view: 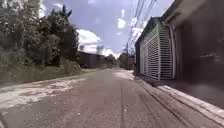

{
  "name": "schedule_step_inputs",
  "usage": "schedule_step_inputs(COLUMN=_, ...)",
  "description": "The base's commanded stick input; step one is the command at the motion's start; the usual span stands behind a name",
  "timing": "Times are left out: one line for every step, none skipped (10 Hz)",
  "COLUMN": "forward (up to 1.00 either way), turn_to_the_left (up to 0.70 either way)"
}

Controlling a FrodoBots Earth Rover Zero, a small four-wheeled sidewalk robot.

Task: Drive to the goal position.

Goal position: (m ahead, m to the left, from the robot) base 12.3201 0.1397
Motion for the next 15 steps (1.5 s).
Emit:
schedule_step_inputs(forward=0.70, turn_to_the_left=0.01)
schedule_step_inputs(forward=0.70, turn_to_the_left=0.01)
schedule_step_inputs(forward=0.70, turn_to_the_left=0.01)
schedule_step_inputs(forward=0.70, turn_to_the_left=0.01)
schedule_step_inputs(forward=0.70, turn_to_the_left=0.01)
schedule_step_inputs(forward=0.70, turn_to_the_left=0.01)
schedule_step_inputs(forward=0.70, turn_to_the_left=0.01)
schedule_step_inputs(forward=0.70, turn_to_the_left=0.01)
schedule_step_inputs(forward=0.70, turn_to_the_left=0.01)
schedule_step_inputs(forward=0.70, turn_to_the_left=0.01)
schedule_step_inputs(forward=0.70, turn_to_the_left=0.01)
schedule_step_inputs(forward=0.70, turn_to_the_left=0.01)
schedule_step_inputs(forward=0.70, turn_to_the_left=0.01)
schedule_step_inputs(forward=0.70, turn_to_the_left=0.01)
schedule_step_inputs(forward=0.70, turn_to_the_left=0.01)
